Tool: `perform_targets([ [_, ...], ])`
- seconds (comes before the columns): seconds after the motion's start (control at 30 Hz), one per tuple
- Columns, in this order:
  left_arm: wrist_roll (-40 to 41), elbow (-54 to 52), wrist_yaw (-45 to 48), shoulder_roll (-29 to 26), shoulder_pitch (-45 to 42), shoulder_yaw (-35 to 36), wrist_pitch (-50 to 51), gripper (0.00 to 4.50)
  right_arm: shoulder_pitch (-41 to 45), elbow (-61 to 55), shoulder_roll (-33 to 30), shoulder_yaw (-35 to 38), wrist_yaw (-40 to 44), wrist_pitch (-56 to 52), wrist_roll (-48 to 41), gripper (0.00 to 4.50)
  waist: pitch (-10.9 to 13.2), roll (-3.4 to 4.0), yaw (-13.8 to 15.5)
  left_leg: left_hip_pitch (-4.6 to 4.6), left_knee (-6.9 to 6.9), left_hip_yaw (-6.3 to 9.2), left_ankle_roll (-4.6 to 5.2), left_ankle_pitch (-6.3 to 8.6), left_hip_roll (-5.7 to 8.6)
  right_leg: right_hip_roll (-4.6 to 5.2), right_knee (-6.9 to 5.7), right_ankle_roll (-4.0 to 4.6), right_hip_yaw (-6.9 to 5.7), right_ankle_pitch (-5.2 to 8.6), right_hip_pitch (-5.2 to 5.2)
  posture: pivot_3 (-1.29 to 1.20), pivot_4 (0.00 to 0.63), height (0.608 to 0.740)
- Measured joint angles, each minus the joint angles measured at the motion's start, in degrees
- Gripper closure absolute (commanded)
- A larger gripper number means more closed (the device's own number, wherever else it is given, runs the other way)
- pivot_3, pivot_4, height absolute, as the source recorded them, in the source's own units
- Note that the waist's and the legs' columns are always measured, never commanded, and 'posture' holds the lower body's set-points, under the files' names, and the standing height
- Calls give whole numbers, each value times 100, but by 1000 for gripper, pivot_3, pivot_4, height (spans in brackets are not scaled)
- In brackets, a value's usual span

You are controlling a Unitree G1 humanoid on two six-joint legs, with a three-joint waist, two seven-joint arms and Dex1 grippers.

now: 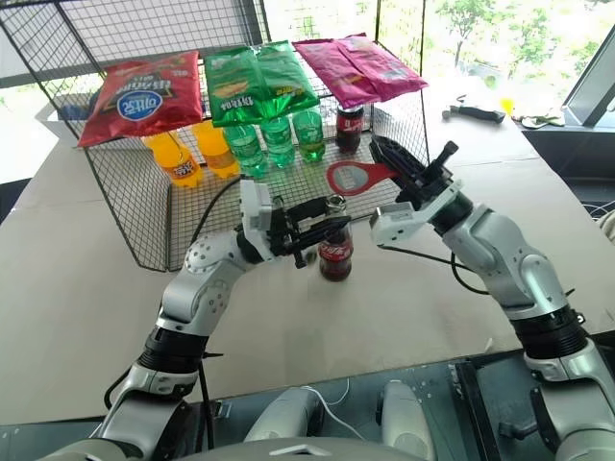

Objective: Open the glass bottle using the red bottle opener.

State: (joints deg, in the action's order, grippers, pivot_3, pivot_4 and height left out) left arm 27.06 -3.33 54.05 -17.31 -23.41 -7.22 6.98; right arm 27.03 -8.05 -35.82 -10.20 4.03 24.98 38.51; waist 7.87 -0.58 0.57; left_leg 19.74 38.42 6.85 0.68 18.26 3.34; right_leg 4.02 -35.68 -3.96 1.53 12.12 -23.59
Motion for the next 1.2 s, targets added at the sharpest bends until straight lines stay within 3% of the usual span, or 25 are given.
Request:
perform_targets([
  [0.1,11,-108,-8,-29,55,2,26,2981,-567,-14,643,110,496,-640,-1186,4500,-1,-1,9,1,0,3,0,0,-11,0,1,1,-1,0,2,0,150,740],
  [0.37,40,-271,-61,-64,96,47,232,2981,-1421,-515,1886,319,1267,-2814,-3129,4500,4,8,-3,-1,-1,5,0,0,-17,-5,-2,1,-1,0,-1,0,150,740],
  [0.5,41,-280,-56,-91,83,51,244,2981,-1481,-767,2037,336,1422,-3398,-3488,4500,6,11,4,0,-1,5,1,0,-10,-1,-2,0,-2,0,-1,0,150,740],
  [0.63,-30,-149,-42,-193,116,5,371,1609,-1475,-844,2041,359,1426,-3598,-3555,4500,15,21,-12,1,-2,5,0,0,-3,-4,-2,0,-4,0,-5,0,150,740],
  [0.73,-118,0,-56,-208,225,-16,466,168,-1476,-843,2035,438,1410,-3611,-3558,4500,34,22,-30,14,-5,7,0,0,-3,-3,-1,0,-5,0,-19,0,150,740],
  [0.77,-141,-1,-64,-208,226,-15,469,14,-1476,-843,2026,460,1409,-3611,-3558,4500,35,23,-31,14,-8,6,0,0,-3,-3,0,0,-5,0,-20,0,150,740],
  [1.0,-160,-11,-34,-259,241,-8,506,14,-1528,-853,2044,469,1439,-3787,-3682,4500,36,23,-100,18,-14,6,0,1,-6,-1,13,0,-4,0,-22,0,150,740],
  [1.13,-84,-261,48,-436,432,5,626,14,-1793,-1063,2062,532,1561,-4456,-4057,4500,37,25,-125,18,-16,7,0,1,-17,-1,13,1,-4,1,-22,0,150,740],
  [1.17,29,-432,126,-582,557,52,755,0,-1958,-1159,2078,590,1577,-4812,-4254,3823,39,29,-127,18,-16,6,1,1,-19,-1,12,0,-3,1,-22,0,150,740],
  [1.2,68,-460,143,-613,578,71,799,0,-1991,-1167,2077,608,1579,-4906,-4305,3654,40,30,-126,18,-15,5,1,1,-18,0,11,0,-3,0,-22,0,150,740],
])
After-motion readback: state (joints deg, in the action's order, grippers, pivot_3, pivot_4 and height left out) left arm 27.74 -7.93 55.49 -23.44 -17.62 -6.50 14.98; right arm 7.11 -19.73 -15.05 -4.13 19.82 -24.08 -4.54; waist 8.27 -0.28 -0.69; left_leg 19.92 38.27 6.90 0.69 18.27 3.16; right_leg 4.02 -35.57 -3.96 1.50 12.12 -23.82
